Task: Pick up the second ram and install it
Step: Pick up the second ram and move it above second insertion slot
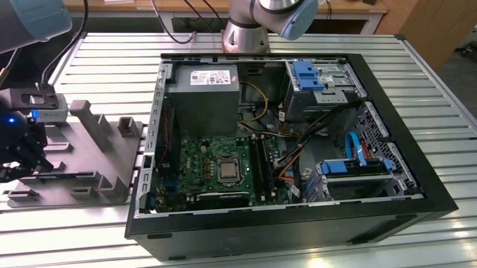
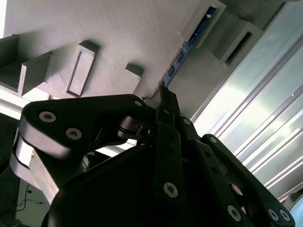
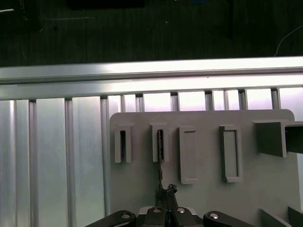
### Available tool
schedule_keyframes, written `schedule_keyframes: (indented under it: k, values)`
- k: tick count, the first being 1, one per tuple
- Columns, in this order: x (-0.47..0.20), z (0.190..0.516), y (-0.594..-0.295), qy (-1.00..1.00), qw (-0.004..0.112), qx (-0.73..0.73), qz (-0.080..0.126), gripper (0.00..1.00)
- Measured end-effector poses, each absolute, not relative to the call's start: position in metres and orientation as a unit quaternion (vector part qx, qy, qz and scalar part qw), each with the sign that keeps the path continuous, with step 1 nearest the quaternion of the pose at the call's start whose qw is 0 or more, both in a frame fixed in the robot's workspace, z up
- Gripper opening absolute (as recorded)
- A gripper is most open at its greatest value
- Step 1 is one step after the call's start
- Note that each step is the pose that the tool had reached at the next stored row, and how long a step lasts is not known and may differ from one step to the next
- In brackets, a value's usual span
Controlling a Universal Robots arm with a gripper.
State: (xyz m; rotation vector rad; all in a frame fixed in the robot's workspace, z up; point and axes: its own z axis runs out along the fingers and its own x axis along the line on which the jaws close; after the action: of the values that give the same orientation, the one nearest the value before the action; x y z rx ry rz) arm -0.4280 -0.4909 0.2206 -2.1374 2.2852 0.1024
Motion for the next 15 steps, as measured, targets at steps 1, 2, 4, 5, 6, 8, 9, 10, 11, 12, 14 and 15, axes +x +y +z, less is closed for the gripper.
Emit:
schedule_keyframes:
  k: [1, 2, 4, 5, 6, 8, 9, 10, 11, 12, 14, 15]
  values:
    - [-0.4280, 0.2199, -0.4909, 0.730, 0.005, -0.683, 0.033, 0.10]
    - [-0.4280, 0.2194, -0.4909, 0.729, 0.005, -0.683, 0.033, 0.10]
    - [-0.4280, 0.2187, -0.4909, 0.729, 0.005, -0.684, 0.033, 0.10]
    - [-0.4281, 0.2183, -0.4910, 0.729, 0.005, -0.684, 0.033, 0.10]
    - [-0.4281, 0.2179, -0.4912, 0.728, 0.005, -0.684, 0.033, 0.10]
    - [-0.4280, 0.2175, -0.4921, 0.728, 0.005, -0.685, 0.033, 0.10]
    - [-0.4280, 0.2172, -0.4922, 0.727, 0.005, -0.686, 0.033, 0.10]
    - [-0.4280, 0.2172, -0.4922, 0.727, 0.005, -0.686, 0.033, 0.10]
    - [-0.4280, 0.2172, -0.4922, 0.727, 0.005, -0.686, 0.033, 0.10]
    - [-0.4280, 0.2172, -0.4922, 0.727, 0.005, -0.686, 0.033, 0.10]
    - [-0.4280, 0.2171, -0.4922, 0.727, 0.005, -0.686, 0.033, 0.10]
    - [-0.4280, 0.2171, -0.4923, 0.727, 0.005, -0.686, 0.033, 0.10]
